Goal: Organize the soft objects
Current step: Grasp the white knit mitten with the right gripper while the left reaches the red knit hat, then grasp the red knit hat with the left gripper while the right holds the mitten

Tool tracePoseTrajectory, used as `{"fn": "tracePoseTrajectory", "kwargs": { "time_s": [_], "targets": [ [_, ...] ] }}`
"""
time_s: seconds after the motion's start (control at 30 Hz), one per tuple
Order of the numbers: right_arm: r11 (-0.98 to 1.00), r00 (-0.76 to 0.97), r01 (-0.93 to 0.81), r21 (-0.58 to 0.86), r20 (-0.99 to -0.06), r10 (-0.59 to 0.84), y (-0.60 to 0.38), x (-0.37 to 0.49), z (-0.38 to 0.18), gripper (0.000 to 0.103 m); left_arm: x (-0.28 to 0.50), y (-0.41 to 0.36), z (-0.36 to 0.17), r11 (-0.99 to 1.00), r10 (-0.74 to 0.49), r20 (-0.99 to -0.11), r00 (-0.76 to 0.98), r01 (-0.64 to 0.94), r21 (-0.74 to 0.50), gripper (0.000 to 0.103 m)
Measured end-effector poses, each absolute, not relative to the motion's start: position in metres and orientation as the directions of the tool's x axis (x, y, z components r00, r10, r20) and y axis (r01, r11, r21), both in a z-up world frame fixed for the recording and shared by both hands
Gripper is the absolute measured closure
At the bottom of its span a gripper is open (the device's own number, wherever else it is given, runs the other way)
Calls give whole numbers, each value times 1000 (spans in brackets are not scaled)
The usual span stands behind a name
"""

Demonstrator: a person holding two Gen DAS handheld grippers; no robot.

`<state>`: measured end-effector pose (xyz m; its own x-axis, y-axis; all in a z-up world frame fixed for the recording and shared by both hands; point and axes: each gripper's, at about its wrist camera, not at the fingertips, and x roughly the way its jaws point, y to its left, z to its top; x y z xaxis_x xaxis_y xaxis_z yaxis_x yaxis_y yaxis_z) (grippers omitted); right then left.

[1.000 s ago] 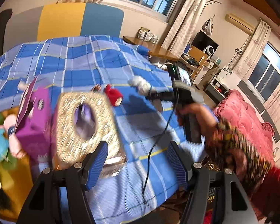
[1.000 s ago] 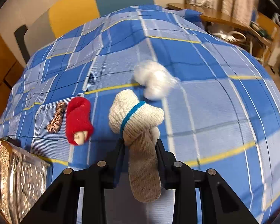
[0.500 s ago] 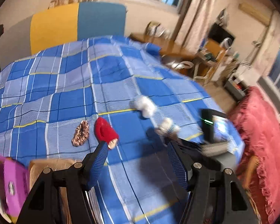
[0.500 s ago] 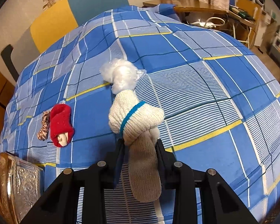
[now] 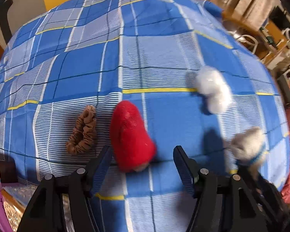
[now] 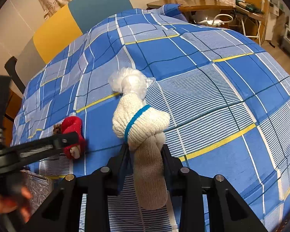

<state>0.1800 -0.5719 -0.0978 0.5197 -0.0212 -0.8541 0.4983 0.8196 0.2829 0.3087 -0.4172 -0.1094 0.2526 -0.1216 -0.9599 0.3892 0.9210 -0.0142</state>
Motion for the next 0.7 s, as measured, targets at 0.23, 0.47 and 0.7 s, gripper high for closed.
{"fn": "tracePoseTrajectory", "kwargs": {
  "time_s": [0.23,0.47,0.7],
  "targets": [
    [811,524,499,305,-852,-2,-572,180,-98,70,315,-421,-135,925,-106,-971,215,380,-17,49],
    [806,523,504,312,-853,4,-575,181,-99,70,311,-410,-130,925,-152,-954,259,377,-45,73],
    [801,512,510,313,-859,9,-577,181,-104,70,291,-403,-99,903,-258,-916,307,415,-116,74]
  ]
}}
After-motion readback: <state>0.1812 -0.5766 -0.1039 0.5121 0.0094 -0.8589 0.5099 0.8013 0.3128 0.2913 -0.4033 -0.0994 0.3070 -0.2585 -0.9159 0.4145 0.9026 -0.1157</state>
